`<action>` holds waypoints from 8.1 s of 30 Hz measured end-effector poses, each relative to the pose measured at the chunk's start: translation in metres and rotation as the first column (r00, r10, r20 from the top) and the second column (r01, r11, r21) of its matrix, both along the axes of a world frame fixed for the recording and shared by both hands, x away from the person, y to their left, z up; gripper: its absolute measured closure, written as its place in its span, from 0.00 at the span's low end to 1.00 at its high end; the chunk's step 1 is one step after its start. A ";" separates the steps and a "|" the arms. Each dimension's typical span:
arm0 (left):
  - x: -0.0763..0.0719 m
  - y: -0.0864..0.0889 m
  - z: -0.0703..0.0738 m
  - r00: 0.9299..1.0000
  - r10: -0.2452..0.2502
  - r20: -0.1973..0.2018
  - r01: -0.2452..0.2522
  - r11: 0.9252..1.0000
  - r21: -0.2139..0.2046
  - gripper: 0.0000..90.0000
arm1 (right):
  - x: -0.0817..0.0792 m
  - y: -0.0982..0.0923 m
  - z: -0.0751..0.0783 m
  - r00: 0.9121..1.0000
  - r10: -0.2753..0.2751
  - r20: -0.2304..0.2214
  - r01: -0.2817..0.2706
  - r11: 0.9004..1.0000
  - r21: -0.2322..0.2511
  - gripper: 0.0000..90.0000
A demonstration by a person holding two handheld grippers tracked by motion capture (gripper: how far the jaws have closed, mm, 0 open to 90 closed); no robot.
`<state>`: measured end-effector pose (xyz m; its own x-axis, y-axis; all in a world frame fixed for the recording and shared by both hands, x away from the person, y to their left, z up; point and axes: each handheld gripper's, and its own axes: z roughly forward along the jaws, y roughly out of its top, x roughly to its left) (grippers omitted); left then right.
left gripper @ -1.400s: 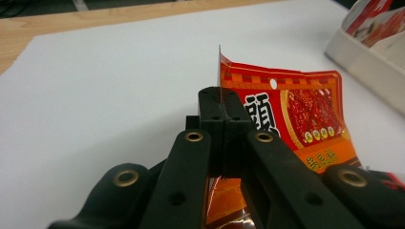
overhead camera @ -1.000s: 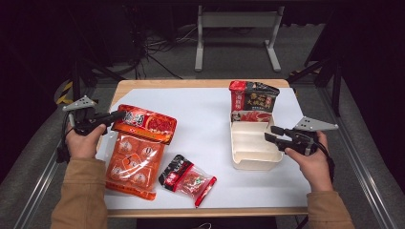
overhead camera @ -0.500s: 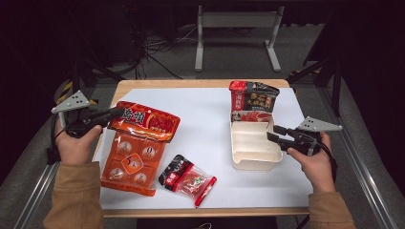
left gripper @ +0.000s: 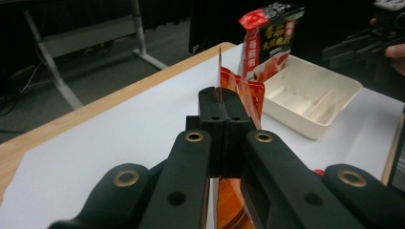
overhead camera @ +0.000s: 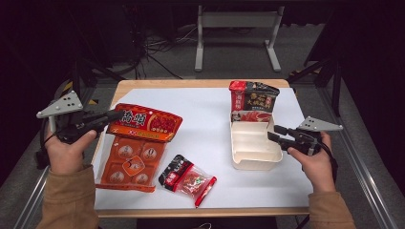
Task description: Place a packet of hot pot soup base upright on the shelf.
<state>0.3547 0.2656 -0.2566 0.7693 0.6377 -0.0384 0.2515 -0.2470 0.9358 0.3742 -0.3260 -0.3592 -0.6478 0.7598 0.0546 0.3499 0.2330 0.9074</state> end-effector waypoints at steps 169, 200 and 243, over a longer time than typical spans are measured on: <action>0.056 -0.043 -0.044 1.000 -0.016 0.024 0.016 1.000 0.002 0.31 | 0.013 0.102 0.197 0.935 0.328 0.136 -0.319 0.944 -0.082 1.00; 0.066 -0.030 -0.058 1.000 0.022 -0.018 -0.022 1.000 0.006 0.30 | 0.018 0.050 0.182 0.981 0.138 0.140 -0.130 0.990 -0.060 1.00; 0.070 -0.032 -0.064 0.999 0.006 -0.053 -0.005 1.000 0.015 0.28 | 0.036 0.031 0.122 0.996 0.066 0.054 -0.064 0.997 -0.036 0.99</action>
